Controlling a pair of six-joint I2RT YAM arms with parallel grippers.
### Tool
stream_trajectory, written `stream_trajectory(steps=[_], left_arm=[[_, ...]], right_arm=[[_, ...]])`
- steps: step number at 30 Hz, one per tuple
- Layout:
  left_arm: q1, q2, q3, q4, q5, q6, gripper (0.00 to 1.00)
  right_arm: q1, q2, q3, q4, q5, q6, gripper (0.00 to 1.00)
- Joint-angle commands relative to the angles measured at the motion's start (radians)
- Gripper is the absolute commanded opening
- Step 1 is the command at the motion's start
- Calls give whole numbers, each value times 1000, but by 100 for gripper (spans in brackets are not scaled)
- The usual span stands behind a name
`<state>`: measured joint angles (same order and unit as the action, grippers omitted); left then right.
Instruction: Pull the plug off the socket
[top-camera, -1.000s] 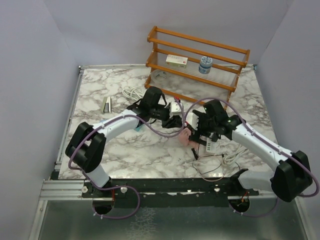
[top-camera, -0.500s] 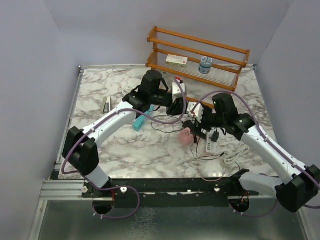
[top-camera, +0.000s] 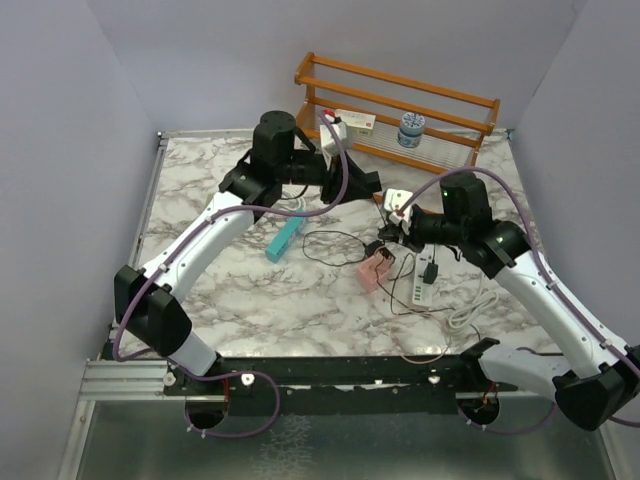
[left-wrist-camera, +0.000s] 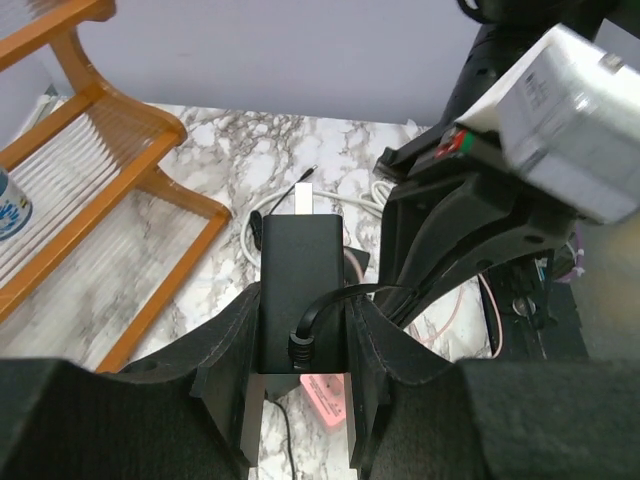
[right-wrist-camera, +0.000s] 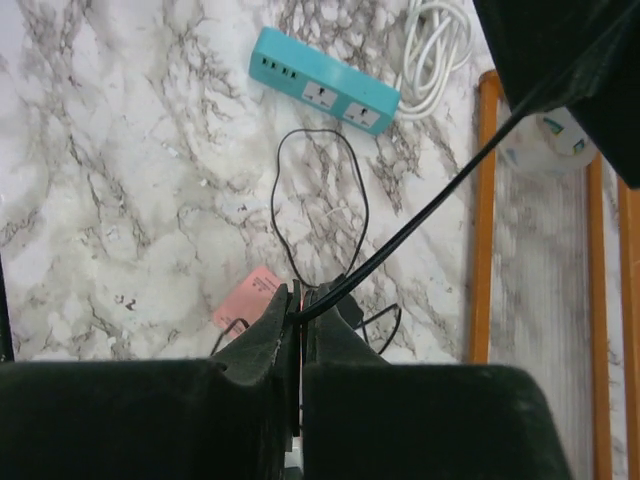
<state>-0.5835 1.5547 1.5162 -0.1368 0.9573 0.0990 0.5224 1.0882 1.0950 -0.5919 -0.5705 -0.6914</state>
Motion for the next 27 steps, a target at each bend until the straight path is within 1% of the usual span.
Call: stream_trajectory(steps=[1,2,3,5,7,9,13,16,18,20,22,25,27], left_arm=[[56,-69,-8,98,52,-95,0],[60,-76,-22,93,51,-93,1],[62,-83,-39,86,51,-80,3],[65,-95,-74,78,45,-55,7],[65,-108,-108,70,45,-27,8],[65,-120,-144,70,44,1,8],[65,-132,-188,54,40,73,8],[63,-136,-221,46,54,132,9],[60,-131,-247,42,65,175,11],[50,-120,-272,48,71,202,16],[34,-102,-299,59,74,238,22],[17,-76,-349,102,40,278,43],[17,-57,-389,173,-3,264,55]], right_arm=[[4,-17,58,-65,-80,16,1],[4,-15,75,-73,-100,22,1],[4,-12,91,-81,-117,27,1],[4,-5,131,-88,-116,27,1],[4,5,176,-86,-48,30,1],[4,15,213,-81,52,11,1],[4,44,260,-126,241,-110,1],[4,50,260,-134,303,-168,1],[4,40,249,-118,292,-160,1],[4,33,243,-110,254,-139,1],[4,31,233,-102,234,-116,1],[4,19,200,-60,243,-86,1],[4,18,180,-48,248,-67,1]])
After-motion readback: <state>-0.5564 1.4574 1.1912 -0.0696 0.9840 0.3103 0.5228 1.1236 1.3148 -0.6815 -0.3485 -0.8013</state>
